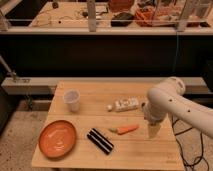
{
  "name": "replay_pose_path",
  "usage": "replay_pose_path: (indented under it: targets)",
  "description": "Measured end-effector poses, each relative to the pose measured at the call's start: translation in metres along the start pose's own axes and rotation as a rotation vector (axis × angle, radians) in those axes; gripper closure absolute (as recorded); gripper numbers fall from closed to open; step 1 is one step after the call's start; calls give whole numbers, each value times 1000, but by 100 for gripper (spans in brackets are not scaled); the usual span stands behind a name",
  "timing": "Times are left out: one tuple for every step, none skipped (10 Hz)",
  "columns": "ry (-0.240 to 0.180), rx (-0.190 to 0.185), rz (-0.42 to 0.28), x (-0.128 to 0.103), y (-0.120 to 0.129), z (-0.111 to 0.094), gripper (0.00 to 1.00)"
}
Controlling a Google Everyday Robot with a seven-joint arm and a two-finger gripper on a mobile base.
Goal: Push the eraser across the table
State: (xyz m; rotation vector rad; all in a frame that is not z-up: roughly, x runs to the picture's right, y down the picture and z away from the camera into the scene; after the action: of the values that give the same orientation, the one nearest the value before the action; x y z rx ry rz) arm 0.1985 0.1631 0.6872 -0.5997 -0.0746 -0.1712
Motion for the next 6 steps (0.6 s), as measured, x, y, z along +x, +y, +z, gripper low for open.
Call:
replay_pose_path:
  targets:
    - [-7, -3, -17, -11, 2, 5, 20]
    - [-7, -6, -25, -14, 4, 8, 20]
    - [-6, -9, -35, -14, 6, 10, 20]
    - [-7, -13, -43, -15, 9, 13, 20]
    - [-12, -15, -53, -21, 9, 16, 20]
    - [-17, -19, -61, -27, 11, 19, 20]
